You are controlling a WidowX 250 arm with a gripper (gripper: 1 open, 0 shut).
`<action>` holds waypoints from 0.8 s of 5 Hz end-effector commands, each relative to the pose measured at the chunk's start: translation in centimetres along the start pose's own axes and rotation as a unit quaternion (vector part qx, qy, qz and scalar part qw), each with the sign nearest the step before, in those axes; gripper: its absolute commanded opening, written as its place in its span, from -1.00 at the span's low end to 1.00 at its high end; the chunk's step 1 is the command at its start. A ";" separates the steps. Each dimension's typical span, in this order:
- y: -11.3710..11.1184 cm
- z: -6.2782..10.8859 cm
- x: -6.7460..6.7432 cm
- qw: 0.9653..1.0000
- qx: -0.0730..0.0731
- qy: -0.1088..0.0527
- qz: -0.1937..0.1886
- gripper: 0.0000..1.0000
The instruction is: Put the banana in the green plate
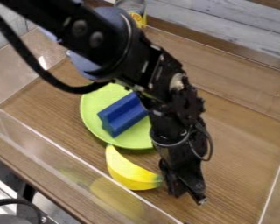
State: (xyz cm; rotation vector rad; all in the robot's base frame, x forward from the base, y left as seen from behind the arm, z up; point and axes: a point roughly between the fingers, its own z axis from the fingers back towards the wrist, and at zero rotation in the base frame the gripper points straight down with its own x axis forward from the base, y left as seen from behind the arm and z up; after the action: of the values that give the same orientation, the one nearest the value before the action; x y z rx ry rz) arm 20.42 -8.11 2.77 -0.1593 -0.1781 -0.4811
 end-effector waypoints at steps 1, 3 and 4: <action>0.3 1.0 0.3 1.000 0.004 -0.017 0.000 -1.00; 0.4 1.7 -0.4 1.000 0.002 -0.018 0.001 -1.00; 0.4 2.1 -0.7 1.000 0.001 -0.020 0.004 -1.00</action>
State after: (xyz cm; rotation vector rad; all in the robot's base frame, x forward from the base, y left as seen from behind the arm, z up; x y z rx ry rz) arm 19.31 -7.09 4.00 -0.1693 -0.1867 -0.4752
